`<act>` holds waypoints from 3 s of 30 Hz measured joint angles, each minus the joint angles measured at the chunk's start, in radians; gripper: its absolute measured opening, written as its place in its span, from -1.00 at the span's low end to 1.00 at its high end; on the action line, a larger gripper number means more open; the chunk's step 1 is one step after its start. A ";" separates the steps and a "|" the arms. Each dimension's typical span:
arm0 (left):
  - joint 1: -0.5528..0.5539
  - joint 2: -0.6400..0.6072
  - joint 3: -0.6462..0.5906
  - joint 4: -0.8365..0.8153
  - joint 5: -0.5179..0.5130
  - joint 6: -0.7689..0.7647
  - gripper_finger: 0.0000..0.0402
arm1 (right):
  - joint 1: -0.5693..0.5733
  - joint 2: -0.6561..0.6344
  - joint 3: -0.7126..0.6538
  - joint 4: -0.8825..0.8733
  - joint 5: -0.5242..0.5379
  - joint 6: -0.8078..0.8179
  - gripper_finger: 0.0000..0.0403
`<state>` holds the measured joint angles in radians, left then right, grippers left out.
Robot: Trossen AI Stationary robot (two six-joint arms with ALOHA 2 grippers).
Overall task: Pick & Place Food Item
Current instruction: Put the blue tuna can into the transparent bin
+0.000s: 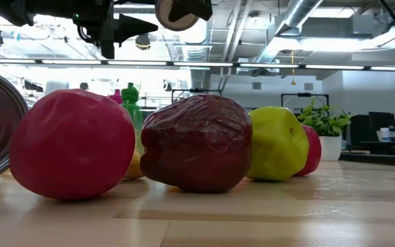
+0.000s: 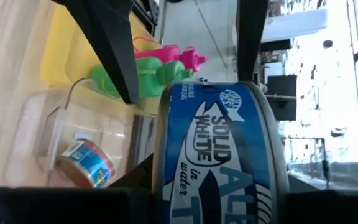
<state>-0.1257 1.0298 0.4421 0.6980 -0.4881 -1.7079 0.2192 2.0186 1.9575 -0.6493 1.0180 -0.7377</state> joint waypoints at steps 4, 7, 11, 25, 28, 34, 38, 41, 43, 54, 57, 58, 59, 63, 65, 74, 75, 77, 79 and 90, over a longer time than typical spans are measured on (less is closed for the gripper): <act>0.000 0.002 0.000 0.015 0.003 -0.002 0.38 | -0.001 0.000 0.000 0.006 -0.031 -0.056 -0.43; 0.000 0.002 0.000 0.014 0.006 0.000 0.38 | -0.005 0.000 0.000 0.016 -0.054 -0.058 -0.43; 0.003 0.002 0.000 0.016 0.003 0.000 0.37 | -0.012 0.000 0.000 0.038 -0.065 -0.106 -0.43; 0.003 0.002 0.000 0.027 0.030 -0.002 0.32 | -0.015 -0.002 0.000 0.063 -0.129 -0.187 -0.43; 0.003 0.002 0.000 0.027 0.033 -0.002 0.20 | -0.016 -0.002 0.000 0.063 -0.131 -0.187 -0.43; 0.004 0.002 0.000 0.032 0.032 -0.004 -0.16 | -0.019 -0.002 0.000 0.061 -0.134 -0.193 -0.43; 0.003 0.002 0.000 0.033 0.034 -0.029 -0.28 | -0.017 -0.002 0.000 0.055 -0.131 -0.209 -0.43; 0.003 0.002 0.000 0.033 0.033 -0.023 -0.25 | -0.018 -0.002 0.000 0.056 -0.132 -0.204 -0.43; 0.003 0.002 0.000 0.030 0.033 -0.003 -0.18 | -0.018 -0.002 0.000 0.059 -0.135 -0.191 -0.43; 0.003 0.002 -0.001 0.022 0.033 0.009 -0.35 | -0.019 -0.002 0.001 0.068 -0.130 -0.174 0.10; 0.003 0.002 -0.001 0.022 0.033 0.009 -0.35 | -0.016 -0.002 0.001 0.071 -0.127 -0.175 0.21; 0.003 0.002 -0.001 0.022 0.033 0.008 -0.35 | -0.013 -0.002 0.001 0.072 -0.125 -0.175 0.24; 0.003 0.002 -0.001 0.022 0.033 0.006 -0.33 | -0.011 -0.002 0.001 0.077 -0.118 -0.175 0.26; 0.003 0.002 -0.001 0.028 0.033 0.004 -0.30 | -0.002 -0.002 0.001 0.100 -0.069 -0.186 0.31; 0.003 0.002 -0.001 0.032 0.033 0.002 -0.32 | 0.002 -0.002 0.001 0.111 -0.049 -0.186 0.32; 0.003 0.002 -0.001 0.037 0.036 0.026 -0.31 | 0.036 -0.004 0.001 0.107 -0.021 -0.186 0.32; 0.003 0.002 -0.001 0.039 0.036 0.028 -0.32 | 0.040 -0.004 0.001 0.107 -0.021 -0.186 0.32; 0.003 0.002 -0.001 0.041 0.035 0.028 -0.33 | 0.049 -0.005 0.001 0.107 -0.026 -0.186 0.32; 0.006 0.002 -0.001 0.040 0.035 0.029 -0.33 | 0.056 -0.006 0.001 0.108 -0.048 -0.186 0.32; 0.049 0.002 -0.001 0.042 0.032 0.032 -0.32 | 0.102 -0.009 0.001 0.106 -0.076 -0.187 0.32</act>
<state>-0.0762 1.0321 0.4412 0.7397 -0.4559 -1.6761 0.3216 2.0095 1.9587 -0.5430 0.9415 -0.9245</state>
